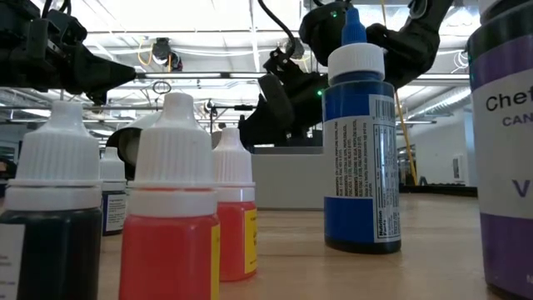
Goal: Pick & Place food coloring
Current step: Put the large black food coloring bottle into the white container
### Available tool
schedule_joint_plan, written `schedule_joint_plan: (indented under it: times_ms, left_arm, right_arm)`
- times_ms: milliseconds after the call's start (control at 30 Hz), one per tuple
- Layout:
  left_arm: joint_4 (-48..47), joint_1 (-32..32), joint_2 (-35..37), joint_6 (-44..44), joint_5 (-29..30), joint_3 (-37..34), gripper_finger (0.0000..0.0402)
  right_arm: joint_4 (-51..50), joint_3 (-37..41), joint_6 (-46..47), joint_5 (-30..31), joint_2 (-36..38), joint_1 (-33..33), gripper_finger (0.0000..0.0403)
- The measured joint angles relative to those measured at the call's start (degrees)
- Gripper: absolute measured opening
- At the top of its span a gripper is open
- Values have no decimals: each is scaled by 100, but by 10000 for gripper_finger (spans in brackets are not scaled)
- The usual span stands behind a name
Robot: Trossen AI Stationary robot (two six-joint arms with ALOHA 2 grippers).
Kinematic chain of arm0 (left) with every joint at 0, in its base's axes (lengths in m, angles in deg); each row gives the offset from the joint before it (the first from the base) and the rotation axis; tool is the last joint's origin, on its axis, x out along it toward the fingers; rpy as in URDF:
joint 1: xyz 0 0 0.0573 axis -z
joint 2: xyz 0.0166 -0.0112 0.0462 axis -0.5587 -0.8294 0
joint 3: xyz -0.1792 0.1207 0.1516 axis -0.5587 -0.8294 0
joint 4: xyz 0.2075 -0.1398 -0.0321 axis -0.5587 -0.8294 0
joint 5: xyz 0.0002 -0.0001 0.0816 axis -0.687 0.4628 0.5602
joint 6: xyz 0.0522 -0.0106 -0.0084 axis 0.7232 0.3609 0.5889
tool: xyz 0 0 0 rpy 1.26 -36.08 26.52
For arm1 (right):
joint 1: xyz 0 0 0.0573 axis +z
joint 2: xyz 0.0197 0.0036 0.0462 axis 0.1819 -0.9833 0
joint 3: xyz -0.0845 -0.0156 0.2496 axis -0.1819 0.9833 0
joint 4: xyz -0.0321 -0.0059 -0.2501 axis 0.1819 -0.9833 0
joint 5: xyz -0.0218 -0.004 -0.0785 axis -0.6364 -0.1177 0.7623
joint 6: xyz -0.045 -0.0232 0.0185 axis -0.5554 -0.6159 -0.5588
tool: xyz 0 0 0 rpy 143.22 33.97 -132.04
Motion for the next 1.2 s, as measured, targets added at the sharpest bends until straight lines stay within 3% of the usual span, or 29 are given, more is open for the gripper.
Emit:
schedule_joint_plan:
  times_ms: [1200]
  left_arm:
    - [-5, 0, 1, 70, -7, 0, 42]
  right_arm:
    - [243, 22, -153, -69, 39, 16, 220]
